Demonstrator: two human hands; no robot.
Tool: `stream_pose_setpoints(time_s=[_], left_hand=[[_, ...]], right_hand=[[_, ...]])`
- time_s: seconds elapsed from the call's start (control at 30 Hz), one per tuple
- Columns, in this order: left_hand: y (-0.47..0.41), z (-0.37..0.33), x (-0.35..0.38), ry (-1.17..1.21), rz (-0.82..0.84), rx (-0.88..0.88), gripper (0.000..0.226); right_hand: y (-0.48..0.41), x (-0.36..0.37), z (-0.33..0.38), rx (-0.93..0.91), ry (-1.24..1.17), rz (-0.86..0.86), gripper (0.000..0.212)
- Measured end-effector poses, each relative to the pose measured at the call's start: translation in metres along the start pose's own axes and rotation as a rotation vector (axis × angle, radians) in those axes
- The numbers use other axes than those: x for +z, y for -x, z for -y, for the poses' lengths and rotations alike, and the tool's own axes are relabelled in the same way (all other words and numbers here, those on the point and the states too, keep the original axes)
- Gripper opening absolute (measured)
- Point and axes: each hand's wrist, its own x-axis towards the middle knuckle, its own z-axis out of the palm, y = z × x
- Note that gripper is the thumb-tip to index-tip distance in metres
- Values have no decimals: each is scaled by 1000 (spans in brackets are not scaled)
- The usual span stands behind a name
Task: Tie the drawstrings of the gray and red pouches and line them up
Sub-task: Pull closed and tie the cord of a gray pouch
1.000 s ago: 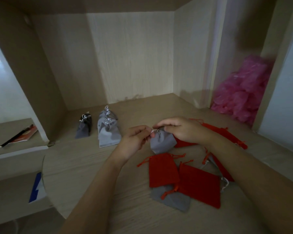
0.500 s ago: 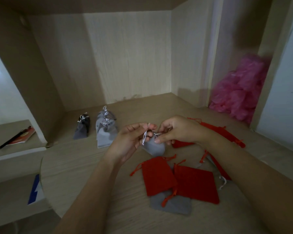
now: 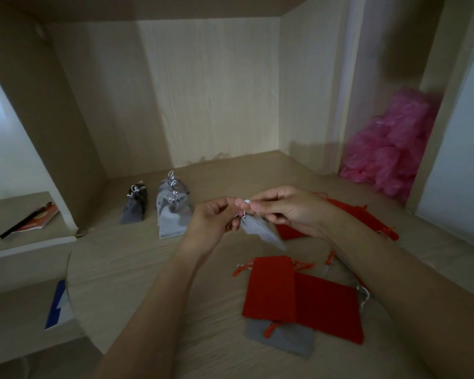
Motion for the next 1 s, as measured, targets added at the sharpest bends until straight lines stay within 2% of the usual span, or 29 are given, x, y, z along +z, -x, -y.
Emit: stream_pose_setpoints(time_s=[0.17, 0.3, 0.4, 0.57, 0.7, 0.83, 1.0], left_hand=[[0, -4, -4, -39, 8, 14, 21], [0, -1, -1, -117, -25, 77, 24], [0, -1, -1, -73, -27, 73, 23], [0, -3, -1, 14, 0, 70, 15], [0, -2, -2, 97, -27, 99, 16], [1, -3, 1, 182, -67, 102, 14], [0, 0, 2, 264, -70, 97, 18]], right_hand=[[-3, 10, 1, -181, 173, -166, 17], [-7, 13, -1, -298, 225, -292, 10], [-5, 15, 1, -342, 286, -293, 11], [-5, 15, 2, -443, 595, -351, 17], [-4, 18, 10, -494, 666, -356, 20], [0, 19, 21, -480, 633, -335, 22], [0, 25, 30, -428, 748, -313, 21]])
